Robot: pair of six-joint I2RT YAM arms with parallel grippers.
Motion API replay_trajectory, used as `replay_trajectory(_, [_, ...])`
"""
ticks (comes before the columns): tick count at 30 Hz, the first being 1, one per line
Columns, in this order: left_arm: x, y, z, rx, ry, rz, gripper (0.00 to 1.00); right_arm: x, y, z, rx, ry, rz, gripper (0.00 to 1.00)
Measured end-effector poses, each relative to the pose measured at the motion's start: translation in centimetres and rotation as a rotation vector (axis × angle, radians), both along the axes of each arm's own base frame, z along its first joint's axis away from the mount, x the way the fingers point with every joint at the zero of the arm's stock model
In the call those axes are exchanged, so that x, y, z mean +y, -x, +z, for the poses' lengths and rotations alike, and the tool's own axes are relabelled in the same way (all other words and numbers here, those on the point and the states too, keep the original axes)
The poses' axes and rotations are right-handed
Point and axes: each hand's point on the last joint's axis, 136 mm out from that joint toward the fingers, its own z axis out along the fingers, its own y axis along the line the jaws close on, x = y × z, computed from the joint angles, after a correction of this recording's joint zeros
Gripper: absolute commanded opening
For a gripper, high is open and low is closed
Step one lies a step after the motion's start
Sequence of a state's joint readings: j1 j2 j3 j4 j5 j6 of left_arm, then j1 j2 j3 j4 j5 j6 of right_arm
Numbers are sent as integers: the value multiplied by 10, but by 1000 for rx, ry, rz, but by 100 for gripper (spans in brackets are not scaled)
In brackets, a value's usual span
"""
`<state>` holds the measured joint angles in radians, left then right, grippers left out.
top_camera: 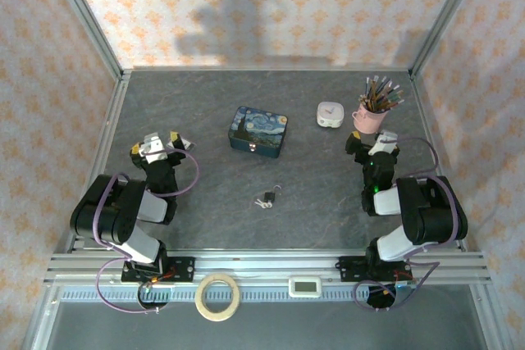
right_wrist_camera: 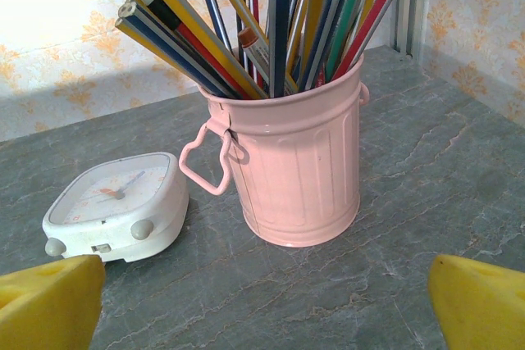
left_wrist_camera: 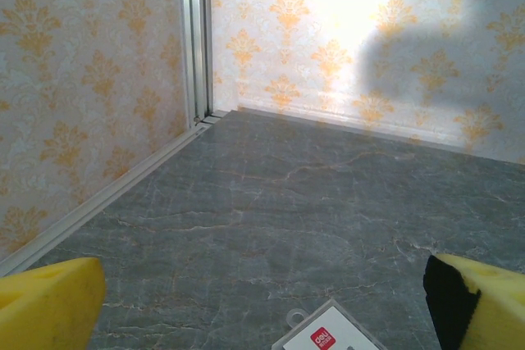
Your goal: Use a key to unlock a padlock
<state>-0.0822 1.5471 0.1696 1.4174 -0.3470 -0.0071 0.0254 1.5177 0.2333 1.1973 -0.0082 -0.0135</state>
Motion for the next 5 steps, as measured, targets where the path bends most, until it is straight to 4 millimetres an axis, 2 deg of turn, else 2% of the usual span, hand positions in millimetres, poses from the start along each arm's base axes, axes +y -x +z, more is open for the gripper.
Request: replay_trajectory(5, [0, 0, 0, 0, 0, 0, 99, 0, 0, 0, 0, 0, 0, 100])
